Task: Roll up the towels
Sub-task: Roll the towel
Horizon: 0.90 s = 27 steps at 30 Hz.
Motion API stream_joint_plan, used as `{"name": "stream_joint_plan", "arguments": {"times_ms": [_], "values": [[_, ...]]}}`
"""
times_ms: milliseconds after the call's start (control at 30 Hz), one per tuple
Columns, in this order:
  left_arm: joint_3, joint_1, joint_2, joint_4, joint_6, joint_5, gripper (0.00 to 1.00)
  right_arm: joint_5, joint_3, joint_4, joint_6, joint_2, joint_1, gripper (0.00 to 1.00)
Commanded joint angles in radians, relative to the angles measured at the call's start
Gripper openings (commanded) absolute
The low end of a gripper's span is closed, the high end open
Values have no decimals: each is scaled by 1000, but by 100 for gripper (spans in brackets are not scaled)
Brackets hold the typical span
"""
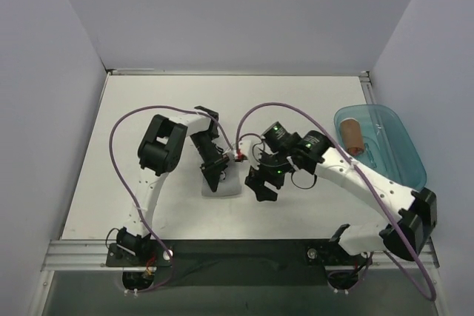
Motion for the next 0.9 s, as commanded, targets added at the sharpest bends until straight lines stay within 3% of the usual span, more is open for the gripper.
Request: {"name": "stream_joint_plan", "arguments": {"times_ms": [0,300,533,733,833,867], "values": [[0,7,94,86,75,-152,27,228,25,173,-64,77,105,68],[20,19,116,57,89,-133,28,337,37,430,-217,344,263,66],[25,27,120,48,90,-121,29,336,-7,531,-296,445,281,64],[31,34,125,40,96,-109,29,346,-99,596,-328,499,283,56],[28,41,123,40,93,-103,30,336,-130,615,-322,513,284,47],[28,41,123,42,95,-101,30,331,-136,619,-317,516,284,39]]}}
